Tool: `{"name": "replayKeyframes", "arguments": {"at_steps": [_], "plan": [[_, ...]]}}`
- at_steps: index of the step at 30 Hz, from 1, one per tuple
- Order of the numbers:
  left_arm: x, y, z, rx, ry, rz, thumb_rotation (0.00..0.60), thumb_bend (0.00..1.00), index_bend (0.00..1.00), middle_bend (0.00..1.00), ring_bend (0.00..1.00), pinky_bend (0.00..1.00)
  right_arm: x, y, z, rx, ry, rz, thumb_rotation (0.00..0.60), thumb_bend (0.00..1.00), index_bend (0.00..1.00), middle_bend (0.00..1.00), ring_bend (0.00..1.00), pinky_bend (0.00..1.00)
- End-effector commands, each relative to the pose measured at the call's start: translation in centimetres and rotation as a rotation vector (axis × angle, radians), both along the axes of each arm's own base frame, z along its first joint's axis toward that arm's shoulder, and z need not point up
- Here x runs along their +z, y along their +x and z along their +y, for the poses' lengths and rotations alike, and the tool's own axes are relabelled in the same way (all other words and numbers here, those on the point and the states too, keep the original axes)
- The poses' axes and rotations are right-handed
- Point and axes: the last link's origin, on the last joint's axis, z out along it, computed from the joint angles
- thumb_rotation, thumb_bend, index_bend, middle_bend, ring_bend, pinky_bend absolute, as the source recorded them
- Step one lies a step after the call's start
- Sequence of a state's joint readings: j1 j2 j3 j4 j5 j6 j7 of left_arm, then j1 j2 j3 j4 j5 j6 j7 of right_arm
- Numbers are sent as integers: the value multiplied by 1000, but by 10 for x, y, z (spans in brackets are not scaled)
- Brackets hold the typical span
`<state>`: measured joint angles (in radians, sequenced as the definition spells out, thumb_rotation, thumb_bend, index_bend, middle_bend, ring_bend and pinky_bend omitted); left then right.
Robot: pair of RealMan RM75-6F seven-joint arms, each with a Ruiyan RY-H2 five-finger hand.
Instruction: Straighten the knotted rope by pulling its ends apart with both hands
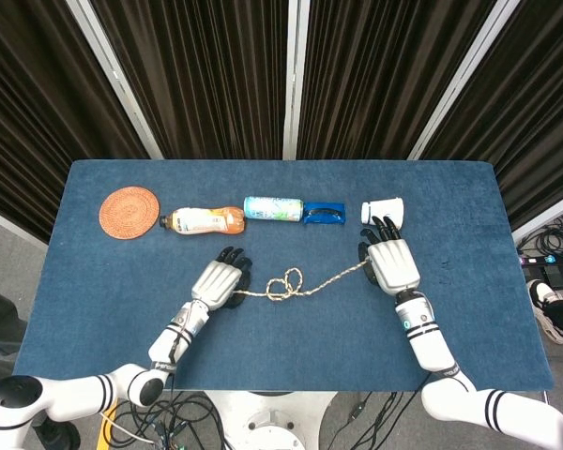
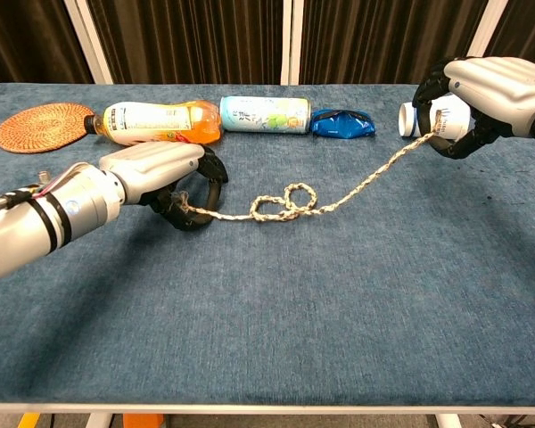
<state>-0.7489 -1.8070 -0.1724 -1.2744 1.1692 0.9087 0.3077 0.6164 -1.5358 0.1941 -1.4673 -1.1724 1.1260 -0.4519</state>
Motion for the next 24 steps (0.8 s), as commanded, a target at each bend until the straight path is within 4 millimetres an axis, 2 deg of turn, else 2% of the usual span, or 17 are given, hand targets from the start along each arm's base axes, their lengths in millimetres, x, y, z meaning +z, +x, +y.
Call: {"name": "replayKeyframes", "arguments": {"at_steps": [1, 7, 10, 12, 19, 24], "plan": [[-1, 0, -1, -2, -5, -3, 600, 403, 594, 228, 61, 7, 0, 0, 0, -1, 0, 1, 600, 477, 633, 244, 0, 0], [5, -3, -2, 7, 3, -35, 600, 455, 616, 240, 62, 7, 5, -4, 1, -10, -7, -3, 600, 485, 633, 244, 0, 0], [21, -13, -2, 48, 30, -96, 600, 459, 618, 242, 62, 7, 17, -11, 4, -21, -30, -11, 600, 490, 637, 244, 0, 0], [34, -25, -2, 78, 54, -132, 600, 460, 620, 243, 61, 7, 27, -17, 6, -38, -44, -30, 600, 493, 642, 246, 0, 0], [94, -85, -9, 165, 149, -175, 600, 460, 619, 243, 62, 7, 74, -47, 23, -104, -124, -108, 600, 508, 661, 259, 0, 0], [118, -116, -20, 198, 175, -171, 600, 460, 620, 243, 62, 7, 92, -70, 38, -156, -147, -121, 600, 515, 668, 264, 0, 0]]}}
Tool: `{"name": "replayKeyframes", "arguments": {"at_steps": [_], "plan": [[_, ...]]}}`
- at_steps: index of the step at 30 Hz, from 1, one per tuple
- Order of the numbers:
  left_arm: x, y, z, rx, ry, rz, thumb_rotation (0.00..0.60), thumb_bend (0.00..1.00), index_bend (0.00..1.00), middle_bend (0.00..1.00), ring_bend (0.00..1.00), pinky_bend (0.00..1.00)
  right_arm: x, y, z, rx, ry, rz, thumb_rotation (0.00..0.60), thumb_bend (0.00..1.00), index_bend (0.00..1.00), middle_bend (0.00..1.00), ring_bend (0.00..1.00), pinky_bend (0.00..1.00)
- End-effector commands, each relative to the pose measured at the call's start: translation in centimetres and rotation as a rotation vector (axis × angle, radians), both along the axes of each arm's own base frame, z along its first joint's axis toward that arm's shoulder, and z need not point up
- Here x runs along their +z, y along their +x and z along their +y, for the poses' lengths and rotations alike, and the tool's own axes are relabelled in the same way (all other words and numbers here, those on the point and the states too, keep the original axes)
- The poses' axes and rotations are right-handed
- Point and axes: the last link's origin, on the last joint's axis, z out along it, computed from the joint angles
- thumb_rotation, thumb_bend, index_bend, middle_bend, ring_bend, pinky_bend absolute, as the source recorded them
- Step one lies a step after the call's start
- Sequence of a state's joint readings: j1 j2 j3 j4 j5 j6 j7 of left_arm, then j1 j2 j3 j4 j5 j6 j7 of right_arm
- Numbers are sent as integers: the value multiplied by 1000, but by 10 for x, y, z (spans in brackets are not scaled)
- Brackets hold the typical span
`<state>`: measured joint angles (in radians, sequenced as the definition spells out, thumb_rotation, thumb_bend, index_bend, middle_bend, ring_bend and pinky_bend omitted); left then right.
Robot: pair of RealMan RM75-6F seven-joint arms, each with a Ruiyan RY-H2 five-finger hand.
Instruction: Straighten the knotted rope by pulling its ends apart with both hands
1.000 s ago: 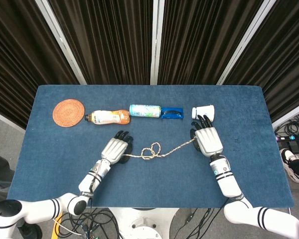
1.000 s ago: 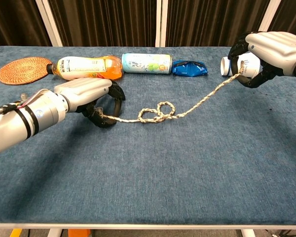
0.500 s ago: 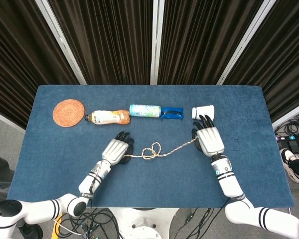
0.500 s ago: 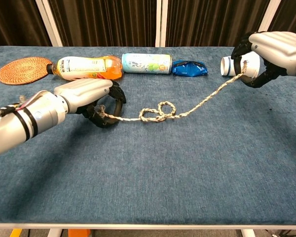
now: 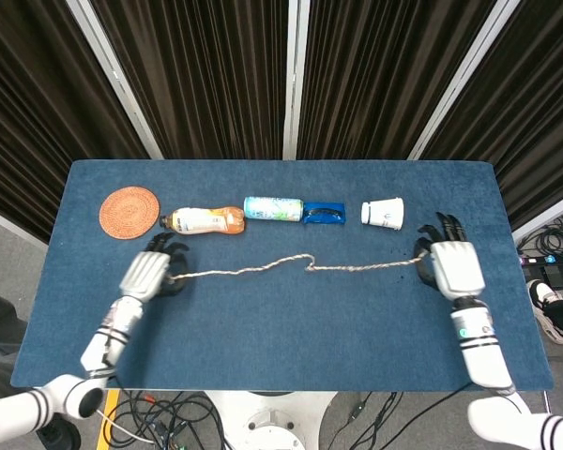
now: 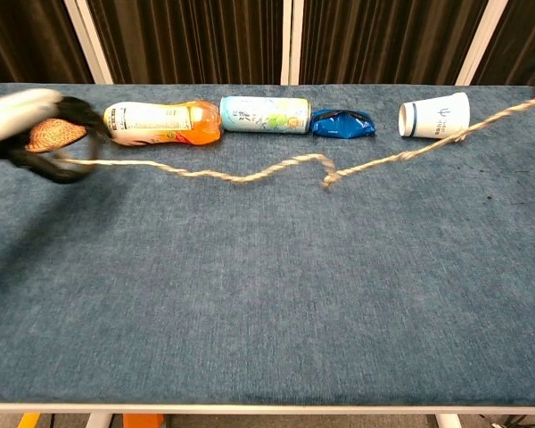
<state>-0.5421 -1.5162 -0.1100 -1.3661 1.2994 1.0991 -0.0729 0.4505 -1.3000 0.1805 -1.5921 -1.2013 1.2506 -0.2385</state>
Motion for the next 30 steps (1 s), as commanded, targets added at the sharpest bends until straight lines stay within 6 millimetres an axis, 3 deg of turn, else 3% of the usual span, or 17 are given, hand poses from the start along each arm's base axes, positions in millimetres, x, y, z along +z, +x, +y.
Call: {"name": "replayKeyframes", "arguments": {"at_steps": [1, 12, 25, 28, 30], "plan": [[16, -22, -12, 19, 14, 3, 600, 460, 620, 243, 61, 7, 9, -17, 12, -37, -13, -9, 600, 515, 669, 264, 0, 0], [13, -49, -23, 39, 3, 18, 600, 460, 620, 243, 61, 7, -2, -51, 19, -124, 18, -24, 600, 515, 670, 264, 0, 0], [-4, -68, -18, 40, -16, 87, 600, 458, 608, 243, 61, 5, -45, -73, 19, -150, 73, -34, 600, 515, 658, 259, 0, 0], [-7, -71, -18, 42, -20, 104, 600, 443, 531, 235, 62, 5, -54, -77, 22, -158, 90, -39, 600, 483, 579, 241, 0, 0], [-8, -73, -20, 45, -22, 111, 600, 391, 424, 213, 61, 5, -58, -80, 24, -161, 100, -36, 600, 427, 447, 217, 0, 0]]}}
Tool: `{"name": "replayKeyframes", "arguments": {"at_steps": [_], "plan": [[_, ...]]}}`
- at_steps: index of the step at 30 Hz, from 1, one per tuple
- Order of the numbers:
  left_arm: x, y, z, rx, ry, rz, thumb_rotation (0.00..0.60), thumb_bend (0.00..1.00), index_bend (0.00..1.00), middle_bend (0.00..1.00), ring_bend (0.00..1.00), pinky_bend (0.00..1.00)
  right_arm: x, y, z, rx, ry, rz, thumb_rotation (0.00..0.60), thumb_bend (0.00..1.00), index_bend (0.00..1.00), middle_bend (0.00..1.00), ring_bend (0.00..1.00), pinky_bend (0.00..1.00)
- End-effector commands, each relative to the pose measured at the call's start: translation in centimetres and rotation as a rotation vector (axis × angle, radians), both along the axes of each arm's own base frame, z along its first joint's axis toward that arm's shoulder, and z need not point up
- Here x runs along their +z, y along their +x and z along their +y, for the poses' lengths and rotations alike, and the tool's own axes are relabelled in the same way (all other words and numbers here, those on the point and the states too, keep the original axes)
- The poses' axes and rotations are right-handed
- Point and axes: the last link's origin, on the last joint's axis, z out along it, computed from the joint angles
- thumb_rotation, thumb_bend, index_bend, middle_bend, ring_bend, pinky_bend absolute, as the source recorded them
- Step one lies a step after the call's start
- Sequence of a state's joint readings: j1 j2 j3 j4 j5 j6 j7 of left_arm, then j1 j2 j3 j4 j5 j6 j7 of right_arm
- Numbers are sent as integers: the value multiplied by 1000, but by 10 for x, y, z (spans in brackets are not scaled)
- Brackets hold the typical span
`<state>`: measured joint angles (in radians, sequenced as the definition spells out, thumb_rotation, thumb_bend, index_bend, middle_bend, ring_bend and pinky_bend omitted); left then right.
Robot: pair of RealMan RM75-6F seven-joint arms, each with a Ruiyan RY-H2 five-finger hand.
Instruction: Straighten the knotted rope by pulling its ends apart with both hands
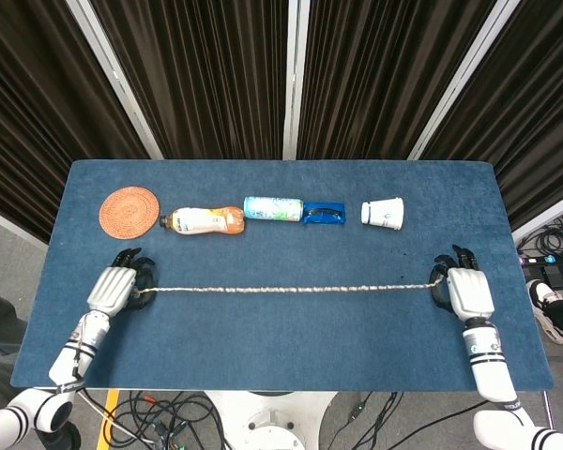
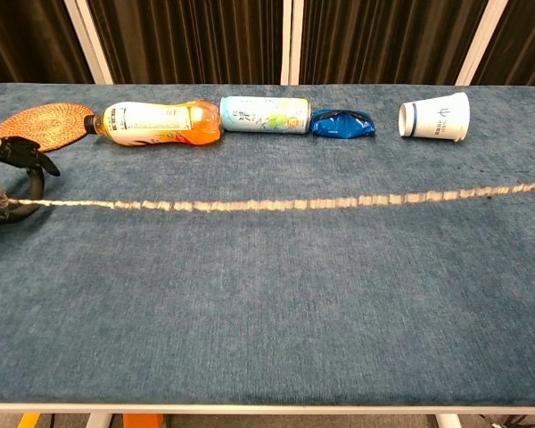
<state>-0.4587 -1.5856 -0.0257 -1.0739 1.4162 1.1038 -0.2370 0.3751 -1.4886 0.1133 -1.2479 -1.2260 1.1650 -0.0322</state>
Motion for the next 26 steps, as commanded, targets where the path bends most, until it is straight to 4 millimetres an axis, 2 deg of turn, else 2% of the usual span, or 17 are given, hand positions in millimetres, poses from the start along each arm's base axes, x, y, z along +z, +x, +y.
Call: {"name": "replayKeyframes", "arguments": {"at_steps": [1, 3, 4, 6, 8, 14, 19, 22, 26], "plan": [[-1, -1, -2, 3, -1, 4, 600, 365, 380, 203, 61, 5, -8, -5, 5, -7, 26, 1, 600, 405, 392, 207, 0, 0], [0, -1, -3, 4, 7, 1, 600, 292, 279, 175, 60, 5, -8, -6, 7, -9, 26, 2, 600, 357, 239, 179, 0, 0], [1, -1, -4, 3, 12, -1, 600, 276, 262, 169, 57, 5, -6, -6, 8, -9, 24, -1, 600, 349, 191, 170, 0, 0], [5, 0, -5, 1, 21, -6, 600, 240, 233, 154, 42, 5, -1, -6, 10, -2, 13, -2, 600, 342, 114, 152, 0, 0], [17, 0, -7, -2, 49, -8, 600, 230, 227, 149, 37, 5, 11, -3, 13, 15, -15, 0, 600, 342, 86, 143, 0, 0], [80, -16, -22, 46, 223, 7, 600, 214, 225, 149, 37, 5, 67, 2, 34, 62, -116, 29, 600, 346, 69, 137, 0, 0], [124, -34, -58, 126, 345, 45, 600, 210, 227, 149, 37, 5, 108, 3, 66, 67, -173, 33, 600, 344, 69, 138, 0, 0], [139, -40, -84, 173, 396, 62, 600, 210, 231, 149, 37, 4, 124, 5, 87, 70, -209, 36, 600, 344, 71, 137, 0, 0], [147, -40, -115, 213, 436, 66, 600, 209, 240, 149, 37, 4, 133, 7, 110, 63, -226, 28, 600, 345, 91, 137, 0, 0]]}}
